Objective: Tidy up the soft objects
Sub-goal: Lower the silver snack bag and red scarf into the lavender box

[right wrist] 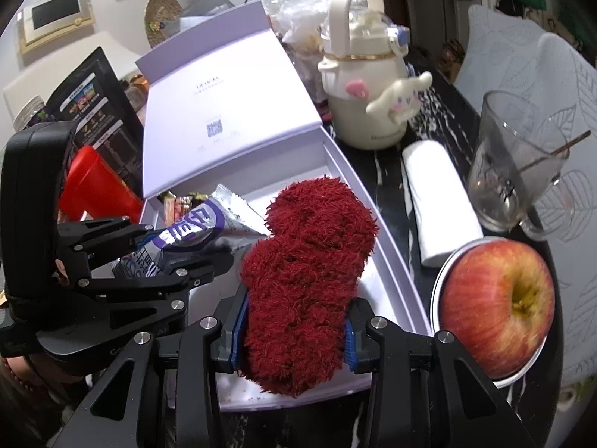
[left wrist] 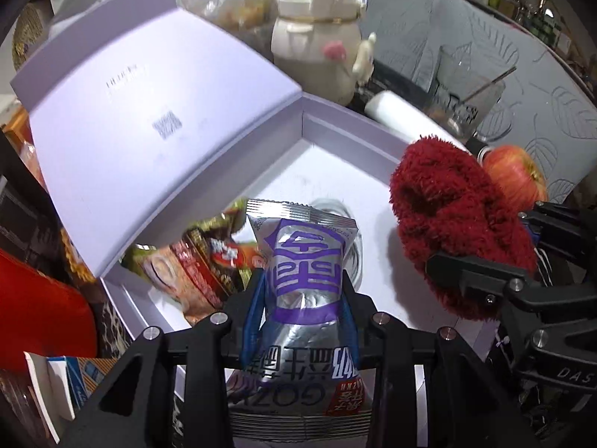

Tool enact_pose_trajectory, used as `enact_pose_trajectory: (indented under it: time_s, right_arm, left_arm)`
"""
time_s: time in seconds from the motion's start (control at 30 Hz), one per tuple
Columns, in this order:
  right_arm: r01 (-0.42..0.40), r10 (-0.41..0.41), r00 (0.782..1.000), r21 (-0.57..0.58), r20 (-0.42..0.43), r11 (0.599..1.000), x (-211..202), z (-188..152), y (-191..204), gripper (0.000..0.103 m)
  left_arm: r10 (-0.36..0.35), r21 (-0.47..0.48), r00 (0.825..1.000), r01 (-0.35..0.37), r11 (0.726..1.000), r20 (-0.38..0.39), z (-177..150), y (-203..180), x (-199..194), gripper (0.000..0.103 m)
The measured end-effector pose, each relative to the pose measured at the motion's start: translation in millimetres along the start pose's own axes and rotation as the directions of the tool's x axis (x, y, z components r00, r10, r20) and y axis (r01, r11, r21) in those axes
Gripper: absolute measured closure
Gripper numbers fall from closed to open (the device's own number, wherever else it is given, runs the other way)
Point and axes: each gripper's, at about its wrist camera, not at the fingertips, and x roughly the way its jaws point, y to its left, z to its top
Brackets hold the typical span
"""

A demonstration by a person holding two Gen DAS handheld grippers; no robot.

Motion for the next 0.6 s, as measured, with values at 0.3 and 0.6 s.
enact_pose_trajectory:
  time_s: [0.3, 0.6]
  right_arm:
    - [0.037, -0.037, 0.998, -0.015, -0.042, 0.999, 8.1, -1.7, 4.3, 0.059]
    - [0.092, -0.094, 0.992, -0.027, -0.090, 0.995, 11.6, -4.0, 4.1, 0.044]
  left_arm:
    - [-0.011, 0.030, 0.994, 0.014, 0.999, -0.104, -7.7, -5.9, 13.2, 0.067]
    - [-0.041, -0.017, 0.983, 0.038, 0.999, -0.181, -8.8, -3.4, 23.9, 0.067]
